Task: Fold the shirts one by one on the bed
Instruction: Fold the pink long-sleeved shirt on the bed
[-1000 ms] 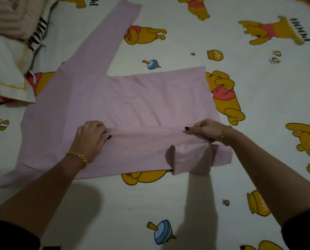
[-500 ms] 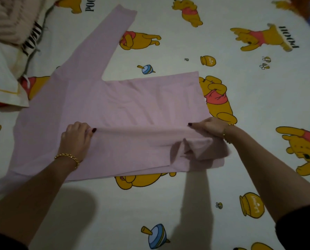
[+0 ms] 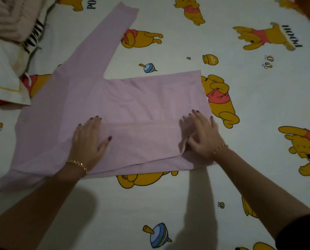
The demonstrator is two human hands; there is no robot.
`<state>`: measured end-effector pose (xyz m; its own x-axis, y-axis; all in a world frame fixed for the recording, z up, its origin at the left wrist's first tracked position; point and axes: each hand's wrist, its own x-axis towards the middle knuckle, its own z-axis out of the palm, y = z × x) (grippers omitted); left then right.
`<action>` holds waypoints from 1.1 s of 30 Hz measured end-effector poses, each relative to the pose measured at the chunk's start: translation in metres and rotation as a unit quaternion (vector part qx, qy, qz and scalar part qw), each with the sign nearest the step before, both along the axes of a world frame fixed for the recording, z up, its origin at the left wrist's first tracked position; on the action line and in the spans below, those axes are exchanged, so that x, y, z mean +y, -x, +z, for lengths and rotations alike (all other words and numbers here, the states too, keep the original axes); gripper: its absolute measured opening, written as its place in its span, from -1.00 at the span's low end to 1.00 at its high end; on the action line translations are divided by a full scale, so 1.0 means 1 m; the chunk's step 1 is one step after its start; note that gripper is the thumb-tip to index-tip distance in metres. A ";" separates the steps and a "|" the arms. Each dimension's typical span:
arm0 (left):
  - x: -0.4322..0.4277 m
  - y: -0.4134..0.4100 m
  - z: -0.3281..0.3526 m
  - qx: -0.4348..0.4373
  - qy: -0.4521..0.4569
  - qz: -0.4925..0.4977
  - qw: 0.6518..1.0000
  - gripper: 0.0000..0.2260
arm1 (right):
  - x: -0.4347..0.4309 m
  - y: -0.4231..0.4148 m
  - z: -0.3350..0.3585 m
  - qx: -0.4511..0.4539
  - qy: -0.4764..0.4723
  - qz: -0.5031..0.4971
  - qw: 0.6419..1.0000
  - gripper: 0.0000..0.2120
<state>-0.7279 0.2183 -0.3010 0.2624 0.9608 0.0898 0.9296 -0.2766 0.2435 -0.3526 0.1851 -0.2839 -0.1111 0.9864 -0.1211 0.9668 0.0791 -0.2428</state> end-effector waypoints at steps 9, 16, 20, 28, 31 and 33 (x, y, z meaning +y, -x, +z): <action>-0.039 0.014 -0.025 0.145 0.044 -0.207 0.967 -0.28 | -0.031 -0.001 -0.031 -0.003 0.013 -0.047 0.999 -0.31; -0.037 0.016 -0.033 0.169 0.016 -0.234 0.957 -0.31 | -0.026 -0.021 -0.020 -0.108 -0.034 0.027 0.993 -0.34; -0.039 0.026 -0.043 0.179 -0.012 -0.209 0.961 -0.11 | -0.052 -0.038 -0.025 -0.153 -0.039 0.061 0.986 -0.46; -0.050 0.074 -0.038 0.177 -0.027 -0.137 0.974 -0.24 | -0.068 0.015 -0.029 -0.123 -0.027 0.024 0.992 -0.47; -0.056 0.095 -0.035 0.176 -0.024 -0.098 0.979 -0.07 | -0.057 0.058 -0.029 -0.127 -0.009 0.047 0.991 -0.38; -0.059 0.103 -0.034 0.173 -0.033 -0.082 0.981 -0.10 | -0.053 0.084 -0.025 -0.123 0.018 0.051 0.991 -0.25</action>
<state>-0.8314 0.1595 -0.3347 0.4384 0.8983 0.0283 0.8952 -0.4336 -0.1030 -0.4369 0.1323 -0.3093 -0.1730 0.9662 -0.1912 0.9845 0.1752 -0.0055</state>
